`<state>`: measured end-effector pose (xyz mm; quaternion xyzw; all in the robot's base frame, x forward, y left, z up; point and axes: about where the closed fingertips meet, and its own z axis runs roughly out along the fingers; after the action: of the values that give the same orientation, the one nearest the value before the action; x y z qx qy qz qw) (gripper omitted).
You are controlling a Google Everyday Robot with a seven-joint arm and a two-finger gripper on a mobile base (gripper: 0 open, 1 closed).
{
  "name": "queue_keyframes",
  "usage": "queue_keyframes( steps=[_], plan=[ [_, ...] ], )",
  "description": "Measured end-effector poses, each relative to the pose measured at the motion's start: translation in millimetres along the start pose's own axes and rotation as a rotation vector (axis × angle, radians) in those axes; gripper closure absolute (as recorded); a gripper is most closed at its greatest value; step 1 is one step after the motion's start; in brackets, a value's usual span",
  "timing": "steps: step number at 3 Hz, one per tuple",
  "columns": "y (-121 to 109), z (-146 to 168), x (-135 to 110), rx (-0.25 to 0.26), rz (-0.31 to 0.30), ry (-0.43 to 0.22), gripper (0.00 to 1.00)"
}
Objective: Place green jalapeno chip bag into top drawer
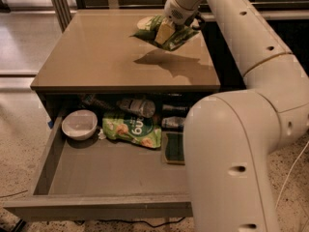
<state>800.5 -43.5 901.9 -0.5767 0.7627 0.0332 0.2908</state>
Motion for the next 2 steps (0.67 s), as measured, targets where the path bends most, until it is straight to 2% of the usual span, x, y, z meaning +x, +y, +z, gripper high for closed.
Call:
queue_keyframes(
  steps=[1,2],
  plan=[
    [1.8,-114.8,30.3,0.196,0.081,-0.053,1.00],
    [1.8,-114.8,30.3,0.196,0.081,-0.053,1.00]
  ],
)
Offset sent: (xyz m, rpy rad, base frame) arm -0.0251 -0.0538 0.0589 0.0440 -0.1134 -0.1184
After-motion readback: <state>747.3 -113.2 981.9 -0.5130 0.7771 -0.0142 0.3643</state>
